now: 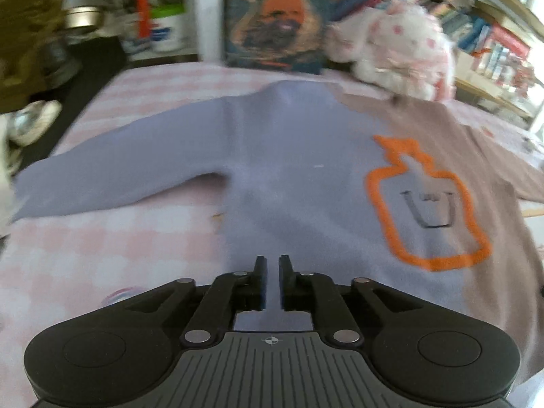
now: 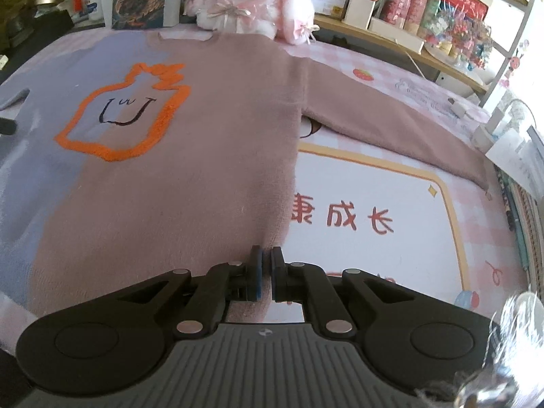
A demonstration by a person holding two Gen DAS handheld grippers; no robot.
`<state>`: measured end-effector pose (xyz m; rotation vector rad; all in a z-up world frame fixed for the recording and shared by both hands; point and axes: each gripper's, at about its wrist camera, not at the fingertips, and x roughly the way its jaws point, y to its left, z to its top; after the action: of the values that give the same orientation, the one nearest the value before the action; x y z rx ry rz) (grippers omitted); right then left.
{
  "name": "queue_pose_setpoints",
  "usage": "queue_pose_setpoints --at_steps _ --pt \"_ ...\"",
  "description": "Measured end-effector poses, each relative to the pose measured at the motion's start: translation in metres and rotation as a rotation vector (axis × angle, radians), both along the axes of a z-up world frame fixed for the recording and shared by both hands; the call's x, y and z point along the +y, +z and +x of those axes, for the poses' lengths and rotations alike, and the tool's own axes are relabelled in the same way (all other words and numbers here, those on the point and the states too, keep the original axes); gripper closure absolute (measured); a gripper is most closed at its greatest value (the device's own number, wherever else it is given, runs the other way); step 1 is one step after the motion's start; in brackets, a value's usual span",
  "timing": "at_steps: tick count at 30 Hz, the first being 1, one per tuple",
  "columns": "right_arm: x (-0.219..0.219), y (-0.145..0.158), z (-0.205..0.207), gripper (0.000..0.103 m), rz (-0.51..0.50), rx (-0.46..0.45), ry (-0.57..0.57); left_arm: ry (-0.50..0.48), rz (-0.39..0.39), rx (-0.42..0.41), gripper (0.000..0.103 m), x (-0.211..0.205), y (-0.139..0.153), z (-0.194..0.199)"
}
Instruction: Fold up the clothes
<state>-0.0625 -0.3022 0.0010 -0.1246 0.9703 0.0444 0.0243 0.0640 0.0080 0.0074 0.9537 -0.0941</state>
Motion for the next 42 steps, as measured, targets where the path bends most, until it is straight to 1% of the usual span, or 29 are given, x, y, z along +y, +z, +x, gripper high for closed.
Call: queue_pose_setpoints --at_steps 1,2,3,4,7,9,10,12,13,14,15,17,18,22,25,29,35,38,42 --pt "-0.002 0.001 0.000 0.094 0.014 0.003 -0.010 0.026 0.012 -0.009 0.068 0.005 0.000 -0.004" --pt "-0.004 0.002 0.001 0.091 0.027 0.005 -0.021 0.047 0.012 -0.018 0.058 0.010 -0.001 -0.008" --pt "-0.005 0.003 0.001 0.085 0.040 0.004 -0.025 0.066 0.003 -0.022 0.055 0.014 -0.003 -0.010" --pt "-0.005 0.003 0.002 0.082 0.051 0.001 -0.027 0.081 -0.016 -0.020 0.055 0.017 -0.004 -0.012" --pt "-0.001 0.001 0.005 0.082 0.037 0.004 -0.014 0.091 -0.095 -0.026 0.055 0.020 -0.008 -0.011" --pt "0.001 0.000 0.006 0.082 0.025 0.004 -0.003 0.104 -0.092 -0.038 0.055 0.017 -0.013 -0.007" --pt "0.002 0.000 0.006 0.087 0.020 0.005 0.001 0.112 -0.082 -0.039 0.055 0.016 -0.016 -0.004" --pt "0.001 -0.001 0.004 0.096 0.001 0.000 -0.022 0.124 -0.072 -0.047 0.056 0.014 -0.020 0.004" --pt "-0.002 -0.001 0.003 0.097 0.015 -0.005 -0.037 0.124 -0.073 -0.050 0.056 0.013 -0.021 0.006" --pt "-0.004 -0.001 0.001 0.097 0.029 -0.009 -0.051 0.114 -0.078 -0.053 0.061 0.010 -0.022 0.009" --pt "-0.005 -0.001 -0.002 0.098 0.037 -0.012 -0.064 0.098 -0.078 -0.058 0.061 0.008 -0.022 0.012" --pt "-0.006 0.000 -0.006 0.099 0.041 -0.019 -0.081 0.046 -0.059 -0.065 0.087 0.001 -0.023 0.017" --pt "-0.005 0.000 -0.008 0.099 0.035 -0.021 -0.085 0.018 -0.061 -0.062 0.095 -0.003 -0.023 0.021" --pt "-0.007 0.000 -0.013 0.099 0.032 -0.024 -0.120 -0.044 -0.065 -0.054 0.095 -0.016 -0.022 0.030" --pt "-0.011 0.001 -0.013 0.099 0.047 -0.024 -0.160 -0.062 -0.069 -0.058 0.095 -0.023 -0.023 0.039" --pt "-0.012 -0.001 -0.004 0.099 0.039 -0.027 -0.175 -0.062 -0.074 -0.057 0.095 -0.025 -0.024 0.049" --pt "-0.011 -0.002 0.006 0.099 0.020 -0.036 -0.162 -0.084 -0.056 -0.055 0.094 -0.024 -0.024 0.046" --pt "-0.010 -0.003 0.007 0.099 0.004 -0.038 -0.141 -0.066 -0.047 -0.054 0.088 -0.025 -0.024 0.047" --pt "-0.011 -0.002 0.007 0.097 -0.002 -0.028 -0.101 -0.043 -0.031 -0.051 0.088 -0.028 -0.022 0.042"
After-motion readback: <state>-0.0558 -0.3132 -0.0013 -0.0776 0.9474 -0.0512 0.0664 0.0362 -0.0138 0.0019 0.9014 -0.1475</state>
